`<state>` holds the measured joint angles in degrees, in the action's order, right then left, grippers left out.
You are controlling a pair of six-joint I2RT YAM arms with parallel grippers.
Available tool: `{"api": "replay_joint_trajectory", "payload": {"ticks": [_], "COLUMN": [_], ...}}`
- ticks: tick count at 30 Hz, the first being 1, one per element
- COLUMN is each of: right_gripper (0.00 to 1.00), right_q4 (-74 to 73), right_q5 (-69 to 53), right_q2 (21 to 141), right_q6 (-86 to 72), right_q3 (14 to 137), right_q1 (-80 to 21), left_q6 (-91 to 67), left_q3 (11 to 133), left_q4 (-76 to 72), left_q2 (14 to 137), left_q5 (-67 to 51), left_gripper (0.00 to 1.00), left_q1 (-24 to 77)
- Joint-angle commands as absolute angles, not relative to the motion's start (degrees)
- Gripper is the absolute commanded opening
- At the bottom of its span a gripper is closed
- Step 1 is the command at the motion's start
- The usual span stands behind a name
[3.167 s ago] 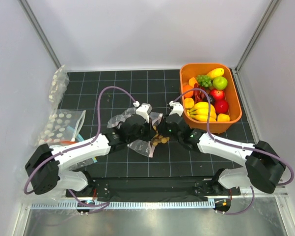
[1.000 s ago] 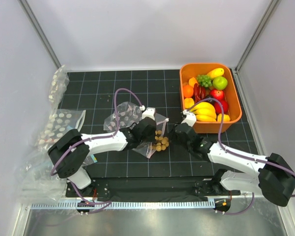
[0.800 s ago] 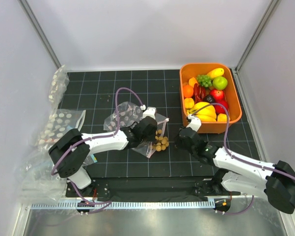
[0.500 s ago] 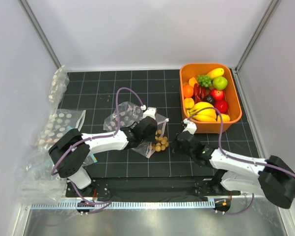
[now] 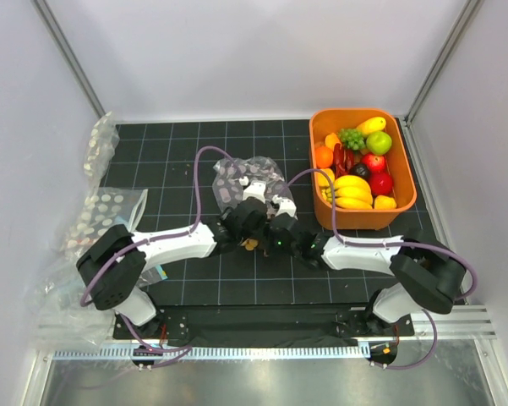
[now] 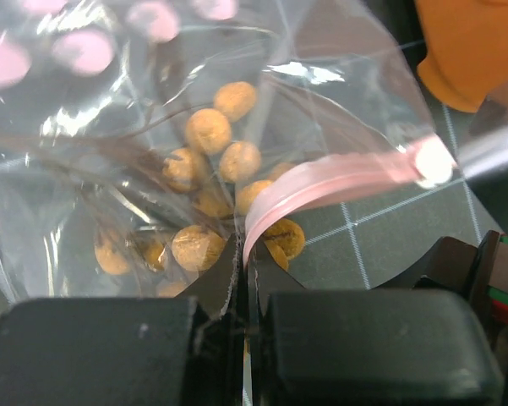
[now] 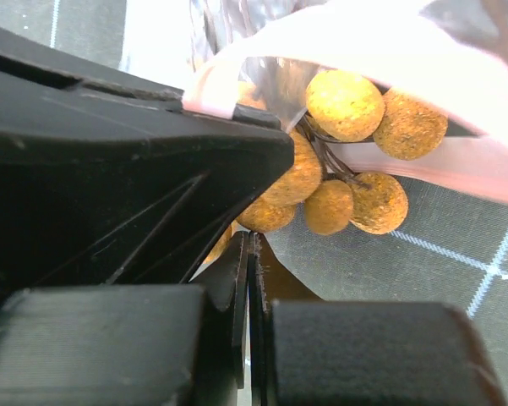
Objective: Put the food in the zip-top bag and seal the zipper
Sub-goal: Place the fake fruit in the zipper food storage bag.
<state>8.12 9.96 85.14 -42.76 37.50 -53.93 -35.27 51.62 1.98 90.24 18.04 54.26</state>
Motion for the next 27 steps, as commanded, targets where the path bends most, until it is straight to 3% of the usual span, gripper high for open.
{"api": "replay_joint_trajectory", "payload": {"ticks": [1,14,21,27], "right_gripper": [0.03,0.04,0.03,0.03], "right_q4": [12.93,19.77,24.07,25.14], "right_q5": [13.70,12.84,10.82,8.88], "right_q2": [80.43,80.41,82.62,82.09], "right_q6": [-38.77,-37.88,-38.23,-39.29], "right_q3": [41.31,35.86,34.29,32.96], "right_q1": [-53.79,-50.45,-48.25,-46.67], "left_q6": [-33.84,-34.37,-36.38,-36.12], "left_q3": [53.00,52.38,53.79,53.17], "left_q4": [2.81,4.57,4.22,3.96], "left_q2": [87.37,82.96,83.76,84.80], "left_q5": [14.51,9.93,0.19,2.28], "left_gripper": [0.00,0.00,0.00,0.00], "left_q1": [55.55,55.55,55.55,55.55]}}
